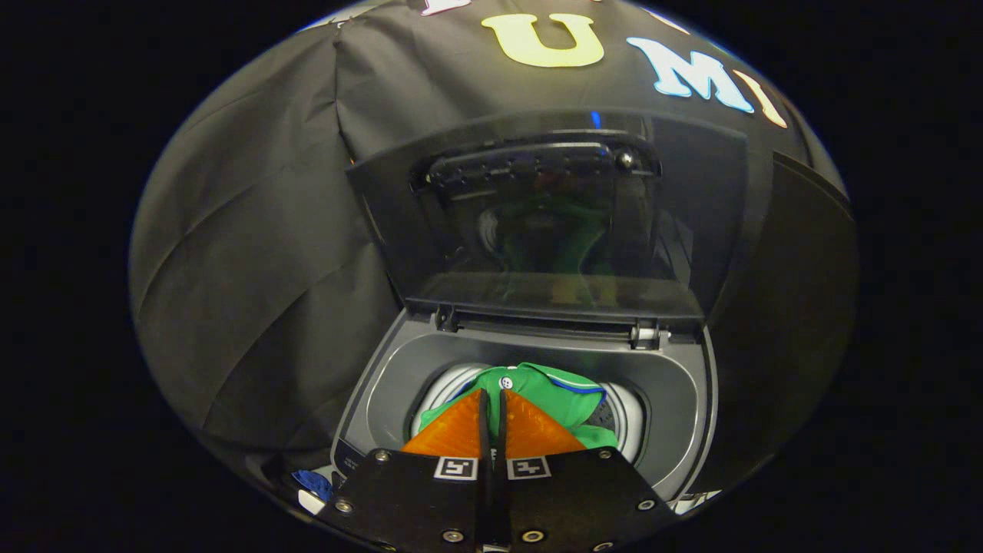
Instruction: Put the clothes into the washing machine and then close the washing machine lid.
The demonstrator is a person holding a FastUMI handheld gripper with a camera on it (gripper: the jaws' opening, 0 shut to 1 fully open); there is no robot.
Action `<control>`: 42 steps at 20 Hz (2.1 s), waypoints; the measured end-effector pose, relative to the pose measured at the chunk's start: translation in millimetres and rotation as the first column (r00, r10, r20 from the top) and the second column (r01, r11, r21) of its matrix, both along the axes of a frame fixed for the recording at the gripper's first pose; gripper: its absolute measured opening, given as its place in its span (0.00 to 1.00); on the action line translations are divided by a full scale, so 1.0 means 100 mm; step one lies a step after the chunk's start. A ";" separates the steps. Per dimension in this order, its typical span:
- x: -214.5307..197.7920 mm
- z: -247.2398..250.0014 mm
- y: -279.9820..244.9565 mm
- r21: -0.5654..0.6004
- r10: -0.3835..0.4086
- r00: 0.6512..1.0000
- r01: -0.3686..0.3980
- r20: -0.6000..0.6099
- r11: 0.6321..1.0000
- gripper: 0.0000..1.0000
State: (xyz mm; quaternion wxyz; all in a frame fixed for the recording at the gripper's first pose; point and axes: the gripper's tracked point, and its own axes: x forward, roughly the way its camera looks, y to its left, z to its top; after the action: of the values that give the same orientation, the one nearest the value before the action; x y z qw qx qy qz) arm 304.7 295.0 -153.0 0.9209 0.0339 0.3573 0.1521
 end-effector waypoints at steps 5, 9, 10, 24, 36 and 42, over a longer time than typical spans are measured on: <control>0.00 -0.27 -0.05 0.015 -0.025 0.998 0.026 -0.061 1.000 0.02; 0.03 -0.28 -0.10 0.000 -0.045 0.999 0.045 -0.020 0.999 0.48; 0.03 -0.22 -0.11 -0.011 -0.046 0.999 0.046 0.009 0.999 0.60; 0.20 0.64 -0.20 -0.020 -0.079 0.947 0.089 0.311 0.996 0.96; 0.48 1.59 -0.23 -0.017 -0.095 0.809 0.130 0.581 0.991 0.96; 0.83 1.89 -0.20 0.017 -0.140 0.793 0.162 0.593 0.987 0.96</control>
State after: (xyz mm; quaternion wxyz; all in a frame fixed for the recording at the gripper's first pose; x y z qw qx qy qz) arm 387.8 274.6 35.8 0.9959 -0.0029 0.0512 0.0749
